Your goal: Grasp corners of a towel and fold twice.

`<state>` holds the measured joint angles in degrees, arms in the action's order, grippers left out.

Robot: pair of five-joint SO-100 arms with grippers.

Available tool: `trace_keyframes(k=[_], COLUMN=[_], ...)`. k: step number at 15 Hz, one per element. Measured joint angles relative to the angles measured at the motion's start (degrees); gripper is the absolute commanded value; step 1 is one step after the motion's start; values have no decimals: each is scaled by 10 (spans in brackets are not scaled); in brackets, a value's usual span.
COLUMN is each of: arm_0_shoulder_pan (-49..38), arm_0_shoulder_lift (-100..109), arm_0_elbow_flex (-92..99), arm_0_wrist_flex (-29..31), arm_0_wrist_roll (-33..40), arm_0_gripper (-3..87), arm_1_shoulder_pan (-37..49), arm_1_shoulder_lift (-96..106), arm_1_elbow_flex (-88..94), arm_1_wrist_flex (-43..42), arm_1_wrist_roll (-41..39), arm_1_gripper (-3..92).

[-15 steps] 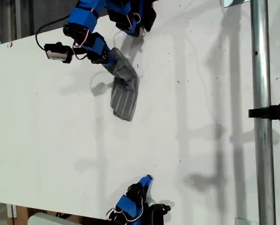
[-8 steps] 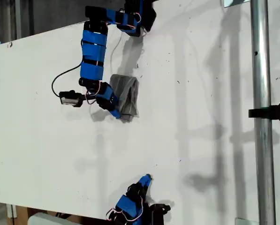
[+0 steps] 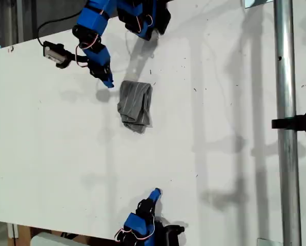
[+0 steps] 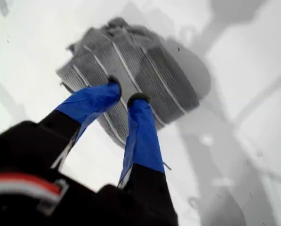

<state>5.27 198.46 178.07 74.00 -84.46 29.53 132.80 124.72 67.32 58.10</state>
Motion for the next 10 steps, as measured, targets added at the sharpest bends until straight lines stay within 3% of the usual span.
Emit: trace_keyframes(k=[2, 3, 5, 10], arm_0_shoulder_pan=[5, 5, 5, 5], arm_0_shoulder_lift=[2, 2, 2, 2], arm_0_elbow_flex=[0, 0, 0, 0], arm_0_wrist_flex=[0, 0, 0, 0], arm_0_wrist_roll=[235, 271, 278, 278], arm_0_gripper=[18, 18, 18, 18], arm_1_shoulder_pan=[2, 2, -5, -71], arm_1_shoulder_lift=[220, 344, 525, 559], arm_1_elbow_flex=[190, 273, 382, 415], arm_1_wrist_flex=[21, 45, 82, 133], arm_1_wrist_roll=[0, 1, 47, 230], arm_1_gripper=[-3, 5, 68, 68])
